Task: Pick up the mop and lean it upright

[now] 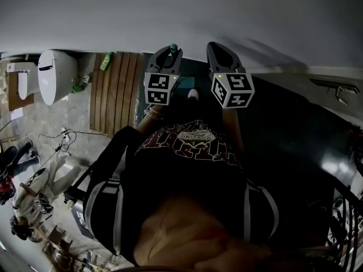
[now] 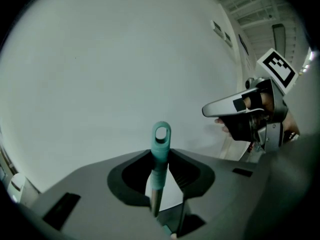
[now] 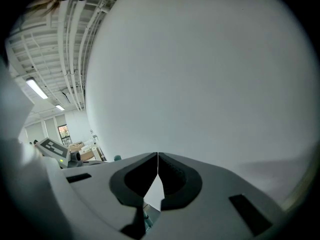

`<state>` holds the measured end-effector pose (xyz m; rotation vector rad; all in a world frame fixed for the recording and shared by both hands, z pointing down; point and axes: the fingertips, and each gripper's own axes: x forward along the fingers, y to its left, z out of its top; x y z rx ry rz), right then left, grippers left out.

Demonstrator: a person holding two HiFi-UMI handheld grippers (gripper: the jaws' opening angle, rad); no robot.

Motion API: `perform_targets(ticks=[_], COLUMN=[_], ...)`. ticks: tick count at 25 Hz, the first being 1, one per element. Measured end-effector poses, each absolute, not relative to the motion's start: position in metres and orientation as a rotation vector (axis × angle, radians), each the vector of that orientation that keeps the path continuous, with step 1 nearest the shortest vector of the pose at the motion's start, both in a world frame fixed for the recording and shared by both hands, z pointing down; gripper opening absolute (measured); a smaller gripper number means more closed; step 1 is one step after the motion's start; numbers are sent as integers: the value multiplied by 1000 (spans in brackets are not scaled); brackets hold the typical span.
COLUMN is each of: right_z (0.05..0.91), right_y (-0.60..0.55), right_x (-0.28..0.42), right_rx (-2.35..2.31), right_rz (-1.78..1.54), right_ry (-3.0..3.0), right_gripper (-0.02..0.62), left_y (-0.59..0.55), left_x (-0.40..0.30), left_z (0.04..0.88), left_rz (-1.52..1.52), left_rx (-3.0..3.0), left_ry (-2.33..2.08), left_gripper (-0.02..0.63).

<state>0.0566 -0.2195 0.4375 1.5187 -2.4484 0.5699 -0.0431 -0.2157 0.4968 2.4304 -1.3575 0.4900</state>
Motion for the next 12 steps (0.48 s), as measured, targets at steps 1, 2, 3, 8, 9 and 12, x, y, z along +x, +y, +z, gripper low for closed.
perform_targets(ticks=[1, 2, 3, 8, 9, 12], right_z=[438, 439, 439, 440, 440, 440], right_y=[-219, -218, -217, -212, -212, -209], right_x=[56, 56, 55, 50, 49, 42], right_rx=[1515, 1511, 1506, 1483, 1476, 1453], right_rz=[571, 572, 573, 567, 567, 562], right_ry=[-2449, -2450, -2451, -2463, -2467, -2479], right_gripper=[18, 18, 18, 18, 18, 18], left_y=[-214, -212, -209, -195, -193, -185], left_x=[-43, -44, -44, -45, -46, -49], left_z=[497, 496, 496, 495, 495, 494], left_rz=[489, 488, 489, 484, 482, 478], left_rx=[2430, 2430, 2431, 2434, 2433, 2429], left_ry=[-1359, -1360, -1360, -1363, -1365, -1373], left_gripper=[152, 152, 152, 152, 152, 152])
